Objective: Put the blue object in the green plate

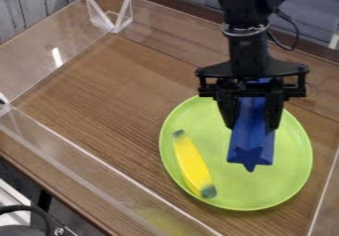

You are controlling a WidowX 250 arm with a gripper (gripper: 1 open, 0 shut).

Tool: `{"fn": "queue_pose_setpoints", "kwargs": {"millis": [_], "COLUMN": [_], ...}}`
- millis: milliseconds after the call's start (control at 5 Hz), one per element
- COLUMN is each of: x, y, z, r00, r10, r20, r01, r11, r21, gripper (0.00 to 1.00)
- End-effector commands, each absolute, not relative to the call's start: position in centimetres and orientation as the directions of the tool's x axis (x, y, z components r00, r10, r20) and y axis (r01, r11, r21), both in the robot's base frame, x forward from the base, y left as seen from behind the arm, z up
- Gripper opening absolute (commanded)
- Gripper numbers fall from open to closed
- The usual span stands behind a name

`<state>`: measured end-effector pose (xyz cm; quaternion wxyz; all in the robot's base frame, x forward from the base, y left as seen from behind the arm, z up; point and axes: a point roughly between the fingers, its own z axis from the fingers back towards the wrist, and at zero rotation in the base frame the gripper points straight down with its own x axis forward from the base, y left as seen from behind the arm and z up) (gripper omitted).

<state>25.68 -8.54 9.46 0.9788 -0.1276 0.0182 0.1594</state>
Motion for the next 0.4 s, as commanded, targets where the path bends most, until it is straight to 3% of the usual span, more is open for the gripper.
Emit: {"fn": "queue_pose_setpoints", "kwargs": {"millis": [0, 200], "x": [27.02, 27.3], "y": [-8.64, -8.53], "z": [10.61, 10.41], "r00": [0.961, 0.968], "r10": [0.276, 0.252], "r20": [-0.022, -0.023], "r01": [-0.272, -0.249], "r11": [0.925, 0.934], "r21": [-0.264, -0.258], "gripper": [0.0, 0.0]}}
